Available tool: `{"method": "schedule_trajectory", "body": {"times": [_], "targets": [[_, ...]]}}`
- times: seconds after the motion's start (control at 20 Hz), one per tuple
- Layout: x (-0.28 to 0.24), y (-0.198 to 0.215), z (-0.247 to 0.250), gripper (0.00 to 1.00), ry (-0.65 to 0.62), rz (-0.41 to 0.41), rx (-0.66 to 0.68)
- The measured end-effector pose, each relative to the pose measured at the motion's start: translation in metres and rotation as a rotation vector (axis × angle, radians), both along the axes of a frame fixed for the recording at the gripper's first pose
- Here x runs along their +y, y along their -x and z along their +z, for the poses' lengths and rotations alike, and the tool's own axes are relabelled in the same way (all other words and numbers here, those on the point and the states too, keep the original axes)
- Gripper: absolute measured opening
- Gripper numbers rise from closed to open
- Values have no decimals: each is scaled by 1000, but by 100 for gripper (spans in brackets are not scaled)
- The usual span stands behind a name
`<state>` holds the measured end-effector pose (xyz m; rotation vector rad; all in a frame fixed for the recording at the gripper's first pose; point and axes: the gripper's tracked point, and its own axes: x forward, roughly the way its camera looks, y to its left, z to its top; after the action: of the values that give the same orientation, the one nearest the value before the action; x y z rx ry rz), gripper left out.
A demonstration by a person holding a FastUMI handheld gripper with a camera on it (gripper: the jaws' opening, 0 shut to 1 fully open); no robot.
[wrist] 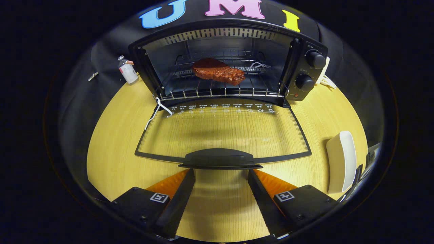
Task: Open the toaster oven, put the food inside, and close the toaster oven door.
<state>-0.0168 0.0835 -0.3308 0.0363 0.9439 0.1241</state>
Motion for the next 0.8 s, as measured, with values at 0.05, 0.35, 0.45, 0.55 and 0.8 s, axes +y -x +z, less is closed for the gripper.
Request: {"method": "schedule_trajectory", "body": {"times": [0.05, 0.35, 0.45, 0.55, 0.8], "targets": [[0, 1, 3, 98, -6, -1, -5], [-1, 5, 28, 97, -29, 20, -77], [-2, 6, 39, 97, -30, 33, -110], [-2, 4, 51, 97, -36, 37, -146], [-2, 0, 75, 97, -73, 19, -196]]}}
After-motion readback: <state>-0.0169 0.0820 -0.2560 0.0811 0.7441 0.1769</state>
